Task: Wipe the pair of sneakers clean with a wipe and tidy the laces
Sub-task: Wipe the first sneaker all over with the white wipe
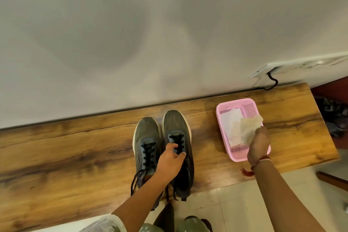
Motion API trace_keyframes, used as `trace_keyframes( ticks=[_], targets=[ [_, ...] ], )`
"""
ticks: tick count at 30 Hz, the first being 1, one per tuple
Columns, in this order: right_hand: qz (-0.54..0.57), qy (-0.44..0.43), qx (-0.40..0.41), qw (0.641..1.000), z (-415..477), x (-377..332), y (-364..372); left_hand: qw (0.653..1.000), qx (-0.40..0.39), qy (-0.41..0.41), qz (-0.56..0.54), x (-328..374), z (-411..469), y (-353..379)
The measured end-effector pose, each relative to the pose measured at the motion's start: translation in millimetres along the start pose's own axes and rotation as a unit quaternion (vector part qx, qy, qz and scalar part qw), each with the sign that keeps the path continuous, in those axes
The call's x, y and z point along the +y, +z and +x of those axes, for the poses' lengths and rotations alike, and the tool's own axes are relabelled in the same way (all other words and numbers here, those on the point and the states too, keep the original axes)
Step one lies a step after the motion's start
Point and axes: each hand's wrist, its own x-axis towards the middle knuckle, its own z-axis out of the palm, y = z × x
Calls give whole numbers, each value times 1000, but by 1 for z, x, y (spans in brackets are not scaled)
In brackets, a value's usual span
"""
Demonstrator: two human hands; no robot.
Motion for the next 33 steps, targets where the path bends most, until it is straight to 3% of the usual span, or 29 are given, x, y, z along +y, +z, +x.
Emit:
trace_keyframes(
  ticks=[3, 11, 13, 16, 19, 23, 26, 28, 31, 33],
  targets=[
    [115, 40, -110, 986, -18, -11, 3, 1000, -1, 1, -11, -3, 1, -1],
    [155, 134, -249, 947, -103, -17, 30, 998, -28, -33, -47, -2, 5, -7],
    [123, 140, -275, 943, -116, -19, 33, 996, -37, -49, -67, -1, 4, -10],
    [2, 121, -291, 949, -130, -20, 34, 993, -45, -63, -89, -1, 5, -14],
    [-44, 108, -291, 949, -134, -18, 34, 994, -51, -62, -80, 1, 6, -20],
    [-28, 146, -278, 949, -132, -13, 38, 998, -39, -34, -37, 5, 7, -25],
    [27, 176, -260, 949, -122, -5, 44, 999, 24, 27, -4, 5, 4, -24],
    [63, 195, -257, 945, -115, 1, 50, 995, 52, 40, -74, 7, 2, -19],
    [55, 194, -255, 946, -104, 13, 61, 967, 35, -12, -252, 14, -1, -2],
    [43, 179, -256, 949, -98, 21, 67, 950, 34, -43, -309, 17, 0, 11]
  ],
)
